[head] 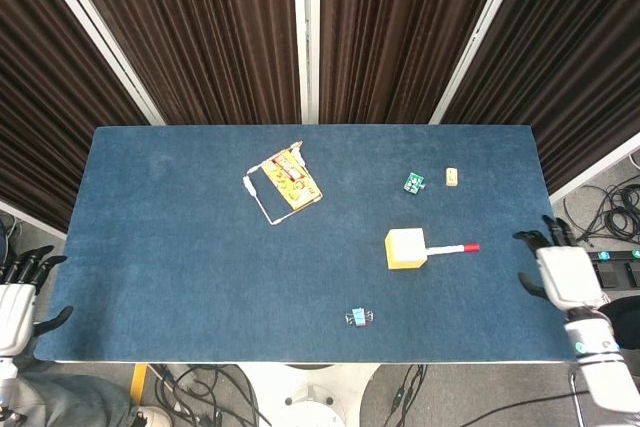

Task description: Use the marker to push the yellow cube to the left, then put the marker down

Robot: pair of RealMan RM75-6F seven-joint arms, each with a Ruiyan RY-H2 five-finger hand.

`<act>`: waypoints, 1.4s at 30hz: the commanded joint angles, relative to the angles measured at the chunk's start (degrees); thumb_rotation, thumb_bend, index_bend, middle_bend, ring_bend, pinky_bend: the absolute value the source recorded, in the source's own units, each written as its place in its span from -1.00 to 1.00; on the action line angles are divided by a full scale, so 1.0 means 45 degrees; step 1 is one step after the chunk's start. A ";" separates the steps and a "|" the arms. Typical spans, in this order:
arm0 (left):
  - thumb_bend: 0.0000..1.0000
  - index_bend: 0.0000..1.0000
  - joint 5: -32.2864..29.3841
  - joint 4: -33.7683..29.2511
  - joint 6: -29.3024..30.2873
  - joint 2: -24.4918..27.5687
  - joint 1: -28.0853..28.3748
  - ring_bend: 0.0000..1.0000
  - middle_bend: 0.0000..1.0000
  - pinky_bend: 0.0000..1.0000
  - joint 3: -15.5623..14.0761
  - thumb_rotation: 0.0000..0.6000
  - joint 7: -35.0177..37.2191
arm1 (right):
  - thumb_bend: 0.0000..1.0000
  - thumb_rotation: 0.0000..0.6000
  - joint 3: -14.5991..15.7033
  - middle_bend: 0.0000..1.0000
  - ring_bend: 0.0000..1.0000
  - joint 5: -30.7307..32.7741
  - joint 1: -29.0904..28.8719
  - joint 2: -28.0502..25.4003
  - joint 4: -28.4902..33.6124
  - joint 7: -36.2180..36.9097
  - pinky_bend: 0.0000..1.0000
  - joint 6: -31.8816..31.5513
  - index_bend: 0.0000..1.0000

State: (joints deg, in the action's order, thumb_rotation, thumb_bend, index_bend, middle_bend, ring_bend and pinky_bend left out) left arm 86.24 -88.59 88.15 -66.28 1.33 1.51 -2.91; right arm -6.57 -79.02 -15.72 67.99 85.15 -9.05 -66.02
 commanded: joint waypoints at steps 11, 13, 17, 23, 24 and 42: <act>-0.58 -0.39 -0.0030 0.0203 -0.0006 -0.0008 -0.0084 -0.64 -0.47 -0.61 -0.0067 1.00 0.0205 | -0.56 1.00 -0.0100 -0.33 -1.00 0.0688 -0.2021 0.3068 -0.3090 -0.1211 -0.97 0.2113 -0.40; -0.58 -0.39 -0.0058 0.0165 -0.0063 0.0006 -0.0066 -0.64 -0.47 -0.61 -0.0067 1.00 0.0171 | -0.56 1.00 -0.0089 -0.29 -0.99 0.0688 -0.2184 0.3350 -0.3457 -0.1188 -0.96 0.2236 -0.36; -0.58 -0.39 -0.0071 0.0110 -0.0121 0.0028 -0.0029 -0.64 -0.47 -0.61 -0.0052 1.00 0.0151 | -0.54 1.00 -0.0029 -0.25 -0.98 0.0620 -0.2390 0.3803 -0.3995 -0.1236 -0.96 0.2276 -0.30; -0.58 -0.39 -0.0143 0.0053 -0.0190 0.0044 -0.0020 -0.64 -0.47 -0.61 -0.0044 1.00 0.0144 | -0.46 1.00 0.0090 -0.21 -0.97 0.0593 -0.2519 0.4352 -0.4634 -0.1236 -0.96 0.2248 -0.18; -0.58 -0.39 -0.0148 0.0053 -0.0186 0.0045 -0.0023 -0.64 -0.47 -0.61 -0.0042 1.00 0.0148 | -0.46 1.00 0.0114 -0.21 -0.97 0.0582 -0.2525 0.4417 -0.4701 -0.1212 -0.96 0.2239 -0.16; -0.58 -0.39 -0.0185 0.0132 -0.0143 0.0070 -0.0100 -0.64 -0.47 -0.61 -0.0065 1.00 0.0286 | -0.46 1.00 0.0110 -0.17 -0.93 0.0755 -0.3009 0.5584 -0.6147 -0.1092 -0.93 0.2613 -0.09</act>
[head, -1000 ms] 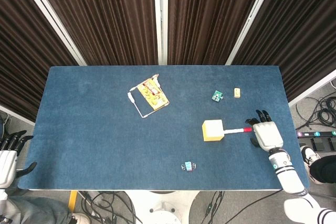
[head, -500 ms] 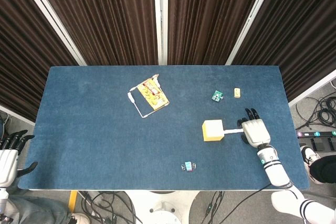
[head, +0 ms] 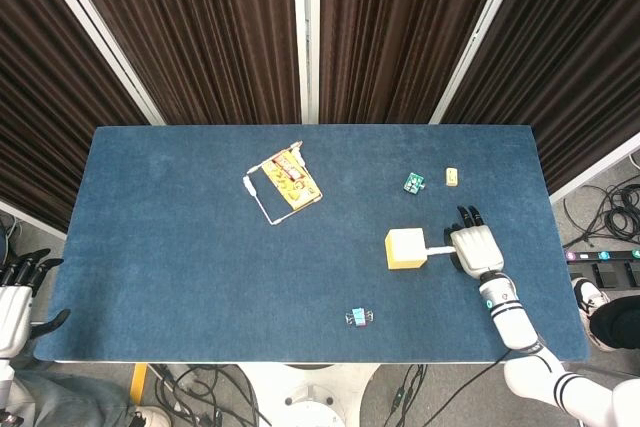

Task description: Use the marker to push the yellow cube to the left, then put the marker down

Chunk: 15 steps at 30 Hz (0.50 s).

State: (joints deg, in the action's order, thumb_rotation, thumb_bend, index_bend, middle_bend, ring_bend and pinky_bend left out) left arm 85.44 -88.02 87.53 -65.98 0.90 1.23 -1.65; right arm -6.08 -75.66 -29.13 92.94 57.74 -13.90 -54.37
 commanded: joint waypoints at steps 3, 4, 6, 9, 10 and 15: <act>-0.58 -0.39 -0.0003 0.0019 -0.0018 0.0000 0.0001 -0.64 -0.47 -0.61 -0.0002 1.00 0.0014 | -0.45 1.00 -0.0015 -0.12 -0.90 0.0076 -0.0065 0.0105 -0.0160 0.0008 -0.92 0.0082 -0.08; -0.58 -0.39 0.0003 0.0018 -0.0015 -0.0003 0.0006 -0.64 -0.47 -0.61 0.0002 1.00 0.0012 | -0.44 1.00 -0.0018 -0.10 -0.89 0.0090 -0.0068 0.0120 -0.0181 0.0024 -0.92 0.0081 -0.07; -0.58 -0.39 0.0000 0.0007 -0.0026 -0.0001 0.0010 -0.64 -0.47 -0.61 0.0002 1.00 -0.0004 | -0.42 1.00 -0.0018 -0.08 -0.88 0.0111 -0.0073 0.0141 -0.0217 0.0056 -0.91 0.0081 -0.06; -0.58 -0.39 -0.0015 0.0016 -0.0032 -0.0031 0.0001 -0.64 -0.47 -0.61 -0.0003 1.00 -0.0024 | -0.42 1.00 0.0021 -0.06 -0.86 0.0089 -0.0067 0.0134 -0.0217 0.0092 -0.91 0.0054 -0.05; -0.58 -0.39 -0.0040 0.0029 -0.0028 -0.0028 -0.0007 -0.64 -0.47 -0.61 0.0007 1.00 -0.0015 | -0.42 1.00 0.0040 -0.06 -0.86 0.0069 -0.0061 0.0122 -0.0194 0.0113 -0.91 0.0035 -0.05; -0.58 -0.39 -0.0048 0.0034 -0.0056 -0.0032 0.0003 -0.64 -0.47 -0.61 0.0010 1.00 -0.0009 | -0.42 1.00 0.0079 -0.05 -0.86 0.0089 -0.0068 0.0101 -0.0163 0.0122 -0.90 0.0071 -0.03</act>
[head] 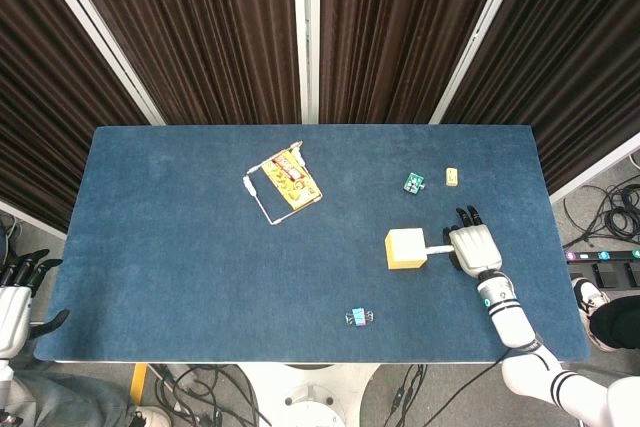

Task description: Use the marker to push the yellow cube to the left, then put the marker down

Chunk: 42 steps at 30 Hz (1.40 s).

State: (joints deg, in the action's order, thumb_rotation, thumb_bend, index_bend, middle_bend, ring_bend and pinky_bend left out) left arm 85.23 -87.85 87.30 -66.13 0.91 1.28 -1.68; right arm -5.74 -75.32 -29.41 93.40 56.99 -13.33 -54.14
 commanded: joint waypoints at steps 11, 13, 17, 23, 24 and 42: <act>-0.58 -0.39 0.0070 0.0064 -0.0001 0.0034 -0.0073 -0.64 -0.47 -0.61 -0.0094 1.00 0.0441 | -0.42 1.00 0.0059 -0.02 -0.84 0.0058 -0.0060 0.0167 -0.0085 -0.0181 -0.89 0.0030 -0.01; -0.58 -0.39 0.0070 0.0083 -0.0012 0.0027 -0.0070 -0.64 -0.47 -0.61 -0.0093 1.00 0.0486 | -0.42 1.00 0.0078 0.00 -0.83 0.0024 -0.0048 0.0210 -0.0103 -0.0213 -0.89 -0.0046 0.00; -0.58 -0.39 0.0059 0.0119 -0.0029 0.0012 -0.0066 -0.64 -0.47 -0.61 -0.0085 1.00 0.0535 | -0.38 1.00 0.0066 0.10 -0.74 -0.0014 0.0011 0.0316 -0.0181 -0.0203 -0.85 -0.0279 0.14; -0.58 -0.39 0.0079 0.0104 -0.0011 0.0028 -0.0057 -0.64 -0.47 -0.61 -0.0067 1.00 0.0538 | -0.31 1.00 0.0049 0.21 -0.64 -0.0146 0.0216 -0.0133 0.0147 -0.0012 -0.80 -0.0763 0.29; -0.58 -0.39 0.0080 0.0100 -0.0013 0.0029 -0.0055 -0.64 -0.47 -0.61 -0.0065 1.00 0.0530 | -0.30 1.00 0.0058 0.22 -0.63 -0.0192 0.0270 -0.0292 0.0263 0.0033 -0.79 -0.0874 0.30; -0.58 -0.39 0.0156 -0.0068 -0.0171 0.0061 0.0092 -0.64 -0.47 -0.61 -0.0064 1.00 0.0265 | -0.25 1.00 -0.0146 0.27 -0.59 0.0109 -0.0011 -0.1346 0.1737 -0.0369 -0.79 -0.0405 0.39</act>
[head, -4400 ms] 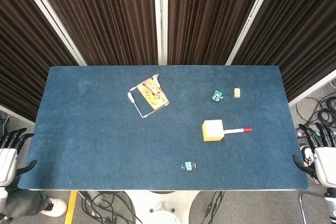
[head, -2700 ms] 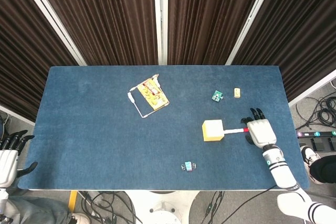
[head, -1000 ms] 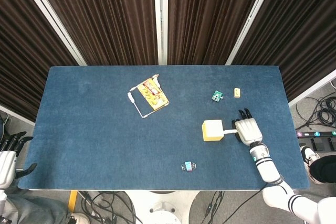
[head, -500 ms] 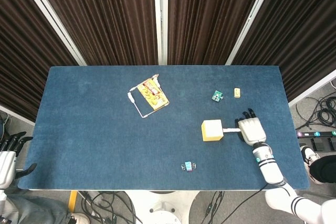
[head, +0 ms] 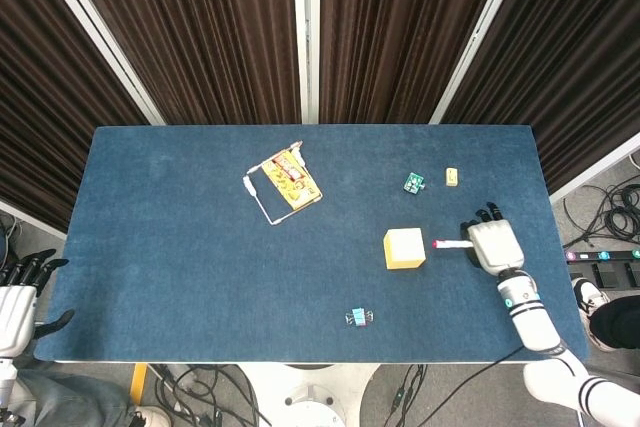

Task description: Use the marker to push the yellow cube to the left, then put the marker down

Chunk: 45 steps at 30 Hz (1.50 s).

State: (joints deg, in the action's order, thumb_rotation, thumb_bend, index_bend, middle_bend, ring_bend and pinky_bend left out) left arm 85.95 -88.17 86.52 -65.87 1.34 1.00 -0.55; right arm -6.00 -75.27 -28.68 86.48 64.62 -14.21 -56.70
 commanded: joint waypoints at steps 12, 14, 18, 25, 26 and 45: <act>-0.58 -0.39 0.0011 0.0043 0.0020 0.0029 -0.0031 -0.64 -0.47 -0.61 -0.0042 1.00 0.0154 | -0.25 1.00 -0.0713 0.30 -0.57 0.1357 -0.1302 0.0686 0.2301 -0.2557 -0.98 0.0955 0.40; -0.58 -0.39 0.0042 0.0075 0.0032 0.0010 -0.0018 -0.64 -0.47 -0.61 -0.0037 1.00 0.0172 | -0.25 1.00 -0.0788 0.30 -0.56 0.1604 -0.1515 0.0841 0.2642 -0.3024 -0.98 0.1022 0.41; -0.58 -0.39 0.0043 0.0074 0.0028 0.0011 -0.0015 -0.64 -0.47 -0.61 -0.0039 1.00 0.0177 | -0.25 1.00 -0.0945 0.30 -0.56 0.2171 -0.1975 0.1200 0.3092 -0.3917 -0.98 0.1179 0.41; -0.58 -0.39 0.0013 0.0104 0.0049 -0.0003 -0.0058 -0.64 -0.47 -0.61 -0.0060 1.00 0.0238 | -0.25 1.00 -0.1192 0.31 -0.53 0.3464 -0.2848 0.2008 0.3535 -0.5562 -1.00 0.1252 0.41; -0.58 -0.39 0.0013 0.0116 0.0051 -0.0006 -0.0056 -0.64 -0.47 -0.60 -0.0057 1.00 0.0245 | -0.25 1.00 -0.1187 0.32 -0.53 0.3609 -0.2980 0.2131 0.3602 -0.5754 -1.00 0.1256 0.41; -0.58 -0.39 0.0082 0.0076 0.0094 0.0004 -0.0011 -0.64 -0.47 -0.61 -0.0024 1.00 0.0164 | -0.25 1.00 -0.0061 0.32 -0.53 0.4368 -0.3040 0.1383 0.4430 -0.6108 -0.99 0.0859 0.42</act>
State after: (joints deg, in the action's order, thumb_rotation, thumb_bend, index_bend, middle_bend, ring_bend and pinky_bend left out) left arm 86.37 -87.69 86.98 -65.88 1.24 0.84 0.32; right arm -6.33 -55.68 -42.36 92.72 84.55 -41.80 -52.83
